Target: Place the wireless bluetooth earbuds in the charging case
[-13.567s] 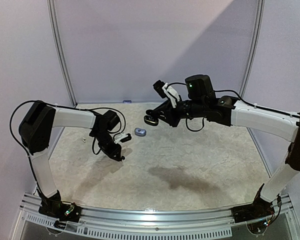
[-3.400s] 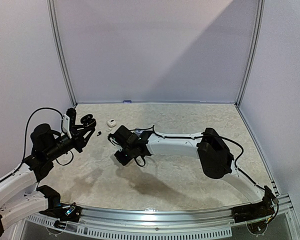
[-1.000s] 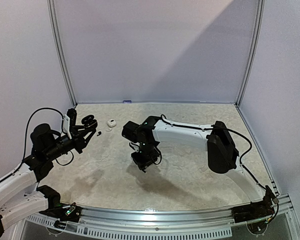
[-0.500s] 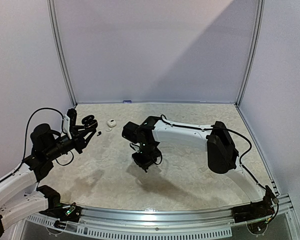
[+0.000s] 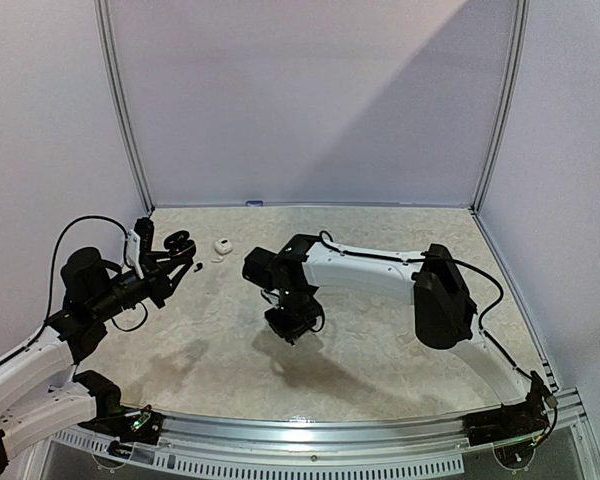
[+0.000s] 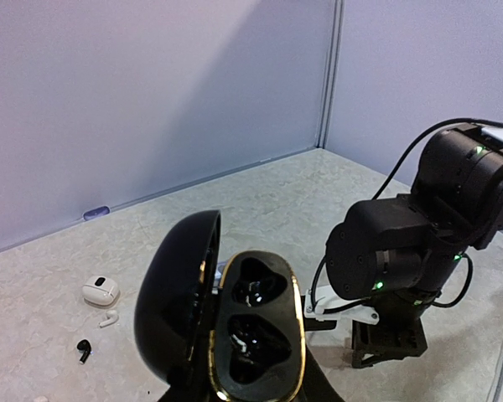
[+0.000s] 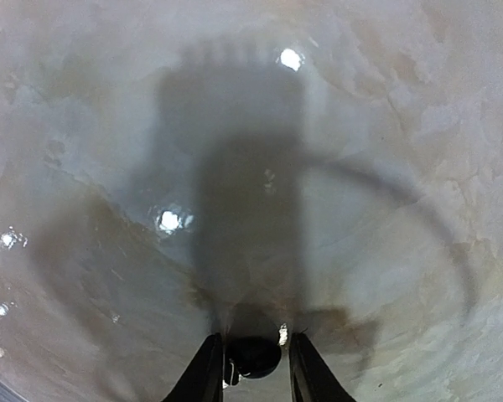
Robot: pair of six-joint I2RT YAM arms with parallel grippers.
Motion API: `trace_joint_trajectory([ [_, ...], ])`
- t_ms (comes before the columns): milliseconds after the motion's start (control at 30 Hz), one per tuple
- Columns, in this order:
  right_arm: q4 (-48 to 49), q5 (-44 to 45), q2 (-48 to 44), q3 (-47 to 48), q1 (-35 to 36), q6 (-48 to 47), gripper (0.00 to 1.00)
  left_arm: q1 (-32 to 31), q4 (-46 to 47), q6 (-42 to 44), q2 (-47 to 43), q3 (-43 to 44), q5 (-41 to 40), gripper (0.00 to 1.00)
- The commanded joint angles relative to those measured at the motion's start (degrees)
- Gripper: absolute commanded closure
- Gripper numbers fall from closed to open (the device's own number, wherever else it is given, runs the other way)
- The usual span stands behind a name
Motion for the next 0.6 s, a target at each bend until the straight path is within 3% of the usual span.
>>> trace_joint_trajectory([
  [0, -2.1, 1.1, 1.7, 0.7, 0.2, 0.8, 0.73, 0.7, 1.0, -0.1, 0.0, -0.8, 0.4, 1.00],
  [300, -4.4, 4.4, 1.8, 0.7, 0.3, -1.4, 0.68, 0.7, 1.0, 0.0, 0.1, -0.8, 0.4, 1.00],
  [567, 0.7, -0.8, 1.6, 0.7, 0.2, -4.4, 0.66, 0.7, 1.0, 0.0, 0.1, -0.9, 0.4, 1.00],
])
